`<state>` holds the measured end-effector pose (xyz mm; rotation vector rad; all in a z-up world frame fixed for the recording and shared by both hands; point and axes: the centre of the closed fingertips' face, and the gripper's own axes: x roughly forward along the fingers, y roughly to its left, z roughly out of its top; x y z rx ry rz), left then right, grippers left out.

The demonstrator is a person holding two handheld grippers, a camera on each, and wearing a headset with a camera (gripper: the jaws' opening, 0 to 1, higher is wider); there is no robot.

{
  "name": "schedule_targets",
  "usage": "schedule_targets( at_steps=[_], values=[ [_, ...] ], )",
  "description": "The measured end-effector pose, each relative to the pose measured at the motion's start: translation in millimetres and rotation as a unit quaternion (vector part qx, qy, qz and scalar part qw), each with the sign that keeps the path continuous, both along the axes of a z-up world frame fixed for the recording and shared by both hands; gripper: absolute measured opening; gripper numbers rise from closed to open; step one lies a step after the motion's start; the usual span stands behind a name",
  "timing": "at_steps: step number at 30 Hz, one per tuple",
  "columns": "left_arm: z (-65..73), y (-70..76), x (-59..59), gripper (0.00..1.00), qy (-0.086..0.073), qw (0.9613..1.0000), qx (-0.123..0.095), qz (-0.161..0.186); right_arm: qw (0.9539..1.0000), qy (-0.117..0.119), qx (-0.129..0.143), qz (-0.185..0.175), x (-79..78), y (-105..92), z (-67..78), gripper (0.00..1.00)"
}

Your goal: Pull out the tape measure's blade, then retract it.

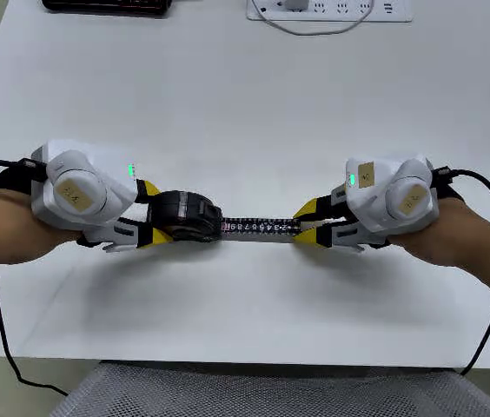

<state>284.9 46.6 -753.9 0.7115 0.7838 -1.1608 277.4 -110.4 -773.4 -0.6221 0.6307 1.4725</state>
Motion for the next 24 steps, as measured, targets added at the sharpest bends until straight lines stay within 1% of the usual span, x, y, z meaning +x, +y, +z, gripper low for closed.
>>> schedule_targets(
  at_steps=[14,24],
  values=[
    [-0.1,0.1,0.1,0.24,0.0,1.0,0.0,0.002,1.0,0.003,-0.005,-0.005,0.6,-11.4,0.7,0.08],
    [-0.1,-0.2,0.1,0.24,0.0,1.0,0.0,0.004,0.9999,0.005,-0.01,-0.008,1.7,-23.4,-1.2,0.08]
  ],
)
